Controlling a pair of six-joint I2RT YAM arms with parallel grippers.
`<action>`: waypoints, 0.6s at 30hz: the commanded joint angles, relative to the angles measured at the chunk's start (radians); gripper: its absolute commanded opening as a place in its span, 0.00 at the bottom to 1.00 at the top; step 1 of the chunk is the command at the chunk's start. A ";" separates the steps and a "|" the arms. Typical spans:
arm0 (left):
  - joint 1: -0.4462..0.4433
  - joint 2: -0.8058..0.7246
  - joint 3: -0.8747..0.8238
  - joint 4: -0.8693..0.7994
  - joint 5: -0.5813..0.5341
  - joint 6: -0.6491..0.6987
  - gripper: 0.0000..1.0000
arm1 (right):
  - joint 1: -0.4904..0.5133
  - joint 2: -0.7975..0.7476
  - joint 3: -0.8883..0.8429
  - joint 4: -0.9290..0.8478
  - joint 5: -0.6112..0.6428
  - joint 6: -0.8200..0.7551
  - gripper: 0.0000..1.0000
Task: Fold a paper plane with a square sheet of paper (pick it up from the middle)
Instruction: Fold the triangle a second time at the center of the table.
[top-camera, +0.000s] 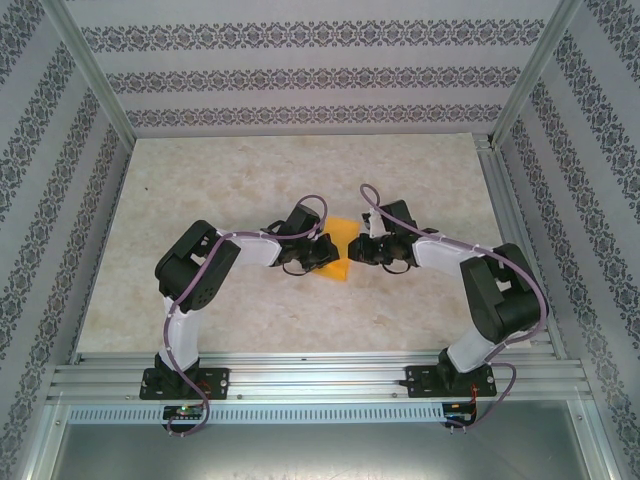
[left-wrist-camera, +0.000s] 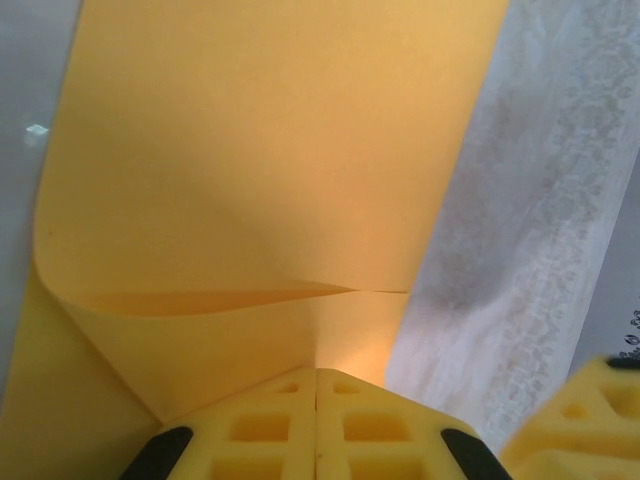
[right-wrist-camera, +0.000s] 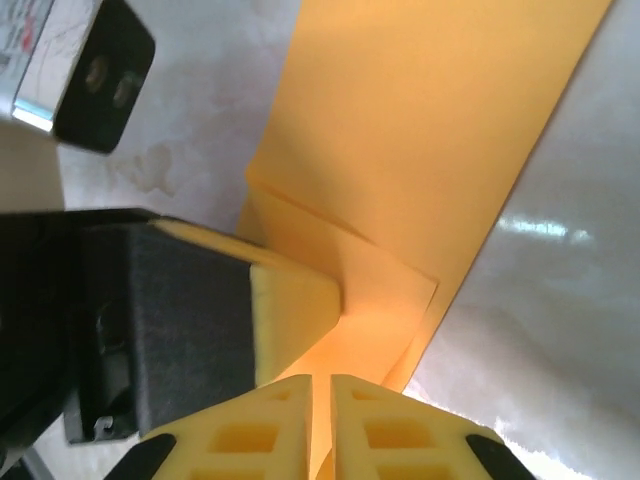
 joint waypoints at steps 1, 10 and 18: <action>-0.016 0.017 -0.004 -0.063 -0.041 0.014 0.09 | 0.008 -0.026 -0.058 0.063 -0.054 0.067 0.07; -0.016 0.018 0.004 -0.064 -0.038 0.014 0.09 | 0.074 0.002 -0.091 0.160 -0.101 0.147 0.04; -0.016 0.017 0.001 -0.061 -0.036 0.012 0.10 | 0.083 0.057 -0.074 0.156 -0.080 0.156 0.04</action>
